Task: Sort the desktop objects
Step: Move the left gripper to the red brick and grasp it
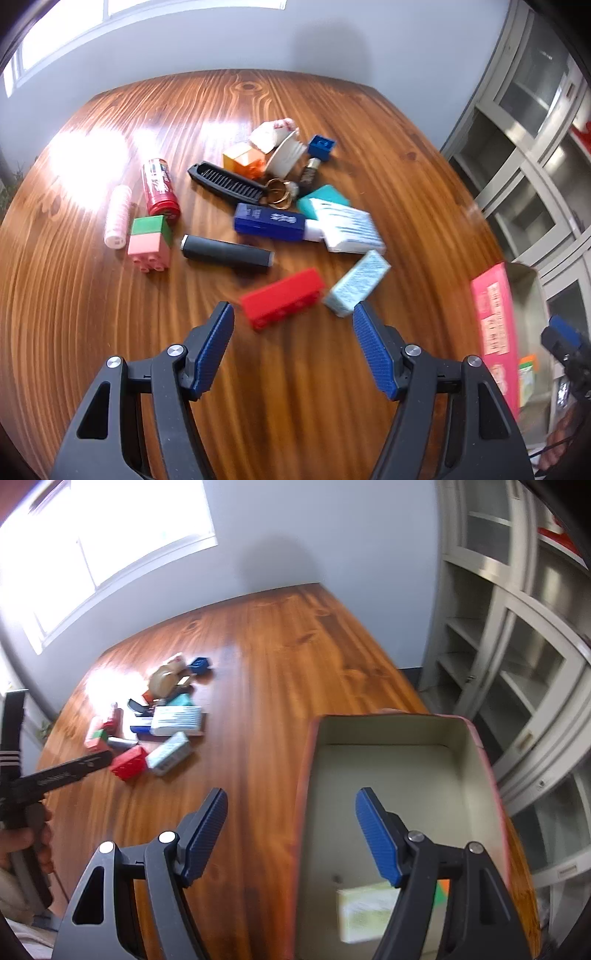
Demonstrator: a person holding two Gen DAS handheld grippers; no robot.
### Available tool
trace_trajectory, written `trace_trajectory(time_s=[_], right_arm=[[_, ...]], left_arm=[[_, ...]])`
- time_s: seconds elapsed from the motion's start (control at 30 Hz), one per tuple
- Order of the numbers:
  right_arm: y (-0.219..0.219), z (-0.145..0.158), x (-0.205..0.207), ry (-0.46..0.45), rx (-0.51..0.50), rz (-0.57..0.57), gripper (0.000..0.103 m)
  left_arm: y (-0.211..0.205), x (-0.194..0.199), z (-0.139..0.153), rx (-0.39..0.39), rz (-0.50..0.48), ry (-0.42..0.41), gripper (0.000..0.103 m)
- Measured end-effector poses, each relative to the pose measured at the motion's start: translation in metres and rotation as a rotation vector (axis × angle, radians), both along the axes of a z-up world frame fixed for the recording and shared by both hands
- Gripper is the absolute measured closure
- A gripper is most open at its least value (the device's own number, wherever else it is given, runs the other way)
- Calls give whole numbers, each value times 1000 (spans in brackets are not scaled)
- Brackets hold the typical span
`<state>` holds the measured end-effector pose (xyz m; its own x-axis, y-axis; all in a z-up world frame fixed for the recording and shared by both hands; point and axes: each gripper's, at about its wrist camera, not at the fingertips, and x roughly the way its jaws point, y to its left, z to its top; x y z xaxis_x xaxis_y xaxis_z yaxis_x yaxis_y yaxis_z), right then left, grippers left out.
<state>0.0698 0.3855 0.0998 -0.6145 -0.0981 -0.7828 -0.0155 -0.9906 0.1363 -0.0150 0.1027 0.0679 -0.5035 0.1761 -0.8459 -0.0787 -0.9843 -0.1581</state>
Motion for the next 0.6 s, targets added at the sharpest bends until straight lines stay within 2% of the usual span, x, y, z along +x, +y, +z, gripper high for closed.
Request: trace_trajectory(time_s=[0.3, 0.6], right_arm=[[-60, -18, -40, -88, -34, 127, 25], [-85, -41, -70, -178, -95, 122, 25]], left_arm=[[-4, -30, -26, -19, -122, -52, 32], [-2, -38, -42, -1, -212, -75, 33]])
